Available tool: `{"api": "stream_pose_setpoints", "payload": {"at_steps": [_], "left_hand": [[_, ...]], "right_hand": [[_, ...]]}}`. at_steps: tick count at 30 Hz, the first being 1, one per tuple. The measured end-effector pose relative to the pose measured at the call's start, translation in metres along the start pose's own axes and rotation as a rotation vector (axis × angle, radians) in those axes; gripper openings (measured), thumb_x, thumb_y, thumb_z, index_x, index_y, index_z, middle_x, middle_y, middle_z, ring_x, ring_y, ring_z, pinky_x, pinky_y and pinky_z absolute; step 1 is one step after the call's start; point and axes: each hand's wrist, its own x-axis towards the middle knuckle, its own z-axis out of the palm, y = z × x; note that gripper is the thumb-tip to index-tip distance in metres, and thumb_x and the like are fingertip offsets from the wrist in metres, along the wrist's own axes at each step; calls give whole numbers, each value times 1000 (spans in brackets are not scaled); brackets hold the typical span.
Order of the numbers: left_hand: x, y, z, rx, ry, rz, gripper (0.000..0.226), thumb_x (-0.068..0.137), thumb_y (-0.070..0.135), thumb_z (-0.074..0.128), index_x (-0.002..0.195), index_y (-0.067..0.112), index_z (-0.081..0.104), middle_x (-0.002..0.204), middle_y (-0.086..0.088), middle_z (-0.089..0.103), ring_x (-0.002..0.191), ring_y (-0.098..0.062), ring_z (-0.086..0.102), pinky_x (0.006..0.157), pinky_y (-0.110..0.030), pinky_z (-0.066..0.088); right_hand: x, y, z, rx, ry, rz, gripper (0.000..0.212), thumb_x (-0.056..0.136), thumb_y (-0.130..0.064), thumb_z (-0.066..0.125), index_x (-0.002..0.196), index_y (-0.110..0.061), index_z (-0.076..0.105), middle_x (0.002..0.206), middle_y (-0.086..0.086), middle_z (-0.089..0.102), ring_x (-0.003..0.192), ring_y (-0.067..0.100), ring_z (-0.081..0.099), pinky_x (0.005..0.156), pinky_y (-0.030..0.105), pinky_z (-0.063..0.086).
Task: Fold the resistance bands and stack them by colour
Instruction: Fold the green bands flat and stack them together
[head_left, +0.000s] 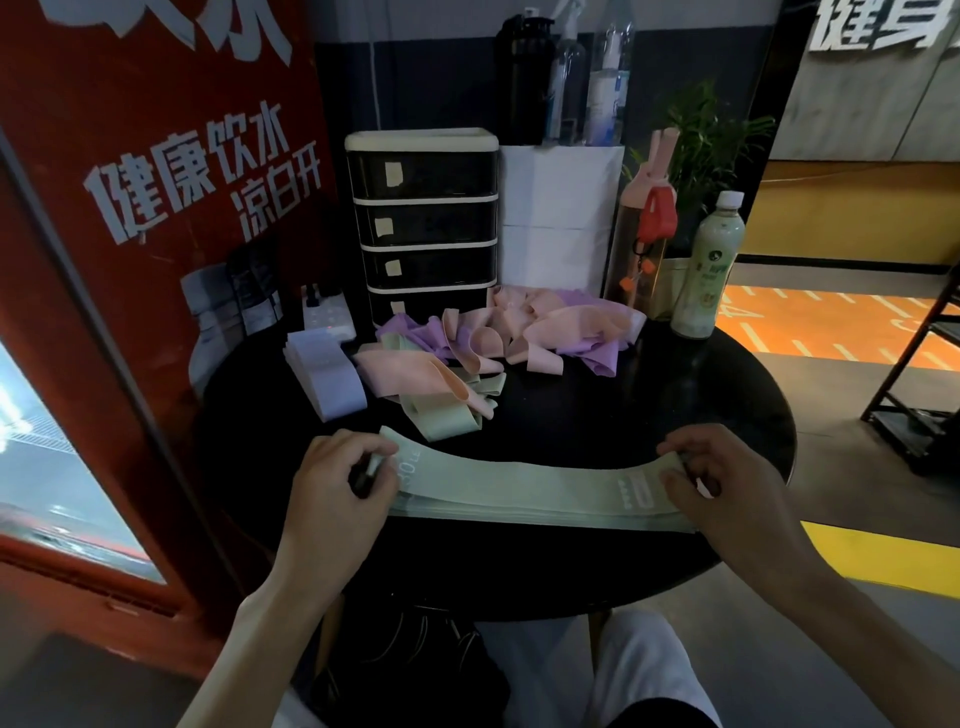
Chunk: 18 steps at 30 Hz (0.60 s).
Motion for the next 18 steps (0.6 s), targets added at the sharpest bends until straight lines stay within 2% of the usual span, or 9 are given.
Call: {"api": "stream_pose_setpoints", "payload": {"at_steps": [6,10,14,18], "left_hand": [[-2,-2,-1,7,2,21,20,83,-1,71,93,16,70,88,15,62,93,-11,54,82,-8,38],[-1,-3,-1,11,-12,21,21,84,1,70,93,20,69,89,17,61,94,-11,54,82,-9,39],[-1,-3,0,34,-23,3,20,83,-1,69,93,16,70,89,12,62,94,-14,53,83,-9,38],[-1,-3,0,62,-27,2,20,82,-3,69,91,15,70,88,8,62,93,-13,51,83,-7,36]], "right_hand": [[-2,4,4,29,37,-12,30,84,5,66,97,-22,63,76,-5,65,71,11,60,54,18,44],[-5,6,6,59,48,1,33,84,6,64,97,-24,62,83,-12,65,73,9,61,55,12,45],[-9,12,10,24,42,2,34,84,3,65,97,-28,62,73,-6,61,67,11,56,55,15,43],[-8,13,10,4,50,14,27,84,2,65,96,-22,63,71,-12,59,64,8,52,54,11,39]]}}
